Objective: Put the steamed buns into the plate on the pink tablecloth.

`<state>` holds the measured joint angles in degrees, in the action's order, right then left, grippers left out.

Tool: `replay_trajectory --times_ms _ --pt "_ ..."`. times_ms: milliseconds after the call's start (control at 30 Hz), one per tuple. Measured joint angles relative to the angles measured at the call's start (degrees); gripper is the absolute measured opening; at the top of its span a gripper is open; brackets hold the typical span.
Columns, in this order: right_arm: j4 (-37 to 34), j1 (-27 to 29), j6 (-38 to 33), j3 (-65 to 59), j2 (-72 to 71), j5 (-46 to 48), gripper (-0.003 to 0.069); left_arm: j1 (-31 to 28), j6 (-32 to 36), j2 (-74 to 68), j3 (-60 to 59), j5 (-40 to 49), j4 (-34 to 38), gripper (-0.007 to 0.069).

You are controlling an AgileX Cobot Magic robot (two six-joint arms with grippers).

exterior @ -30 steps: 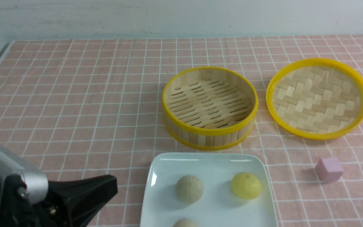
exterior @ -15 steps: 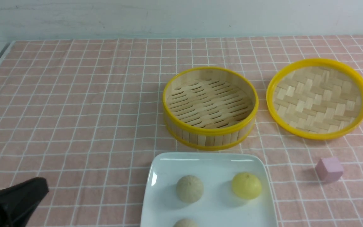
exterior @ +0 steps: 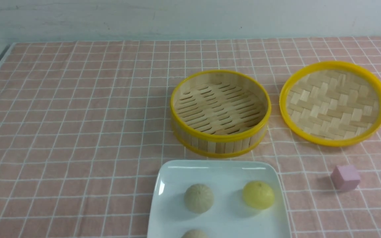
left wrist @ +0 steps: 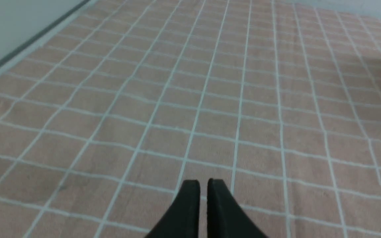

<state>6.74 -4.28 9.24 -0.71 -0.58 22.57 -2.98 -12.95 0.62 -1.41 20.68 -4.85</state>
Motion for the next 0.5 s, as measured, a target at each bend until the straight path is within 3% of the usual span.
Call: replay_trajectory --times_ms 500 --pt "0.0 0.0 0.0 0.0 0.0 0.0 0.0108 1.64 -0.01 0.0 -0.06 0.06 0.03 0.0084"
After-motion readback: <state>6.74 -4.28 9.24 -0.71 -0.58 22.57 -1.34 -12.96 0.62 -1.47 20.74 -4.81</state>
